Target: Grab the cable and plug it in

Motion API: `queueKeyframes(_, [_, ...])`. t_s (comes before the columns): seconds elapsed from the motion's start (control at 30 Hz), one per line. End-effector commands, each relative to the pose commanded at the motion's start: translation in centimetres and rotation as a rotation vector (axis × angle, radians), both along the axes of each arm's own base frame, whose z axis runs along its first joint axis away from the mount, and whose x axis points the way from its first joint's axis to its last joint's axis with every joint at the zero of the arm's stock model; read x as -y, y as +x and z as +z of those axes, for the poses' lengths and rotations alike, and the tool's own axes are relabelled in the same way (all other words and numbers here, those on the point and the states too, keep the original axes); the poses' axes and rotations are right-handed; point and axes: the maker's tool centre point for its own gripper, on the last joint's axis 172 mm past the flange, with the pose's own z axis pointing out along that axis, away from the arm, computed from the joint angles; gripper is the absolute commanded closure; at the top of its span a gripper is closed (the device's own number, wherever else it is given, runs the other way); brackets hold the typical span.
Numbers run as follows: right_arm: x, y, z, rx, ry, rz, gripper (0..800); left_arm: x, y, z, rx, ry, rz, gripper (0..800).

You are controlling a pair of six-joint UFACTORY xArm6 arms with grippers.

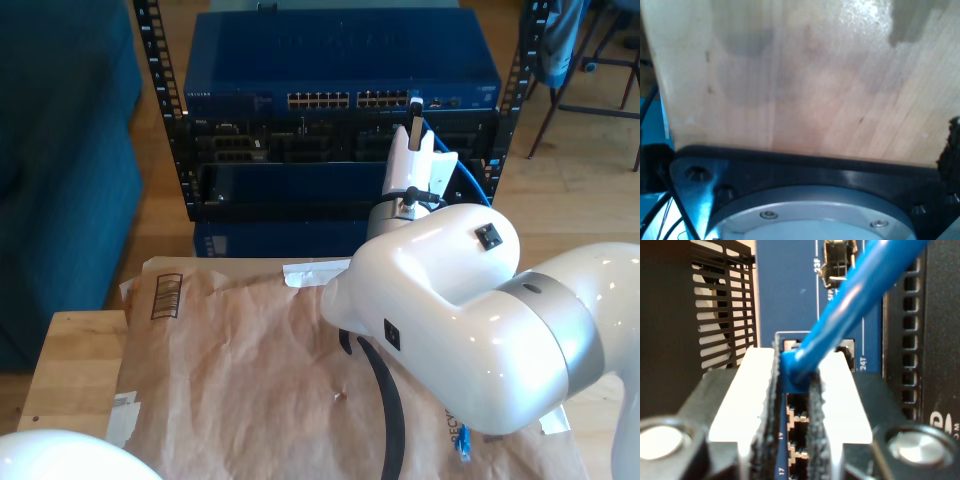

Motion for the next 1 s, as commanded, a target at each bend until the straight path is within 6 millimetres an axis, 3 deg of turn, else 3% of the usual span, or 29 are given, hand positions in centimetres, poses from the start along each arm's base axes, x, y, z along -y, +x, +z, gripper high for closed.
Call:
queueKeyframes(0.5, [0.0, 0.2, 0.3, 0.009, 0.022, 0.003, 794, 0.0, 0.0, 0.0, 0.000, 0.000, -0.002, 0])
queueKeyframes(0.6, [0.1, 0.1, 0.3, 0.011, 0.032, 0.005, 654, 0.0, 0.0, 0.0, 0.000, 0.000, 0.000, 0])
queueKeyframes(0.7, [0.0, 0.0, 0.4, 0.010, 0.033, 0.008, 578, 0.0, 0.0, 0.0, 0.000, 0.000, 0.000, 0])
queueKeyframes(1.0, [-0.6, -1.5, 1.3, -0.015, 0.030, 0.025, 514, 0.0, 0.0, 0.0, 0.000, 0.000, 0.000, 0])
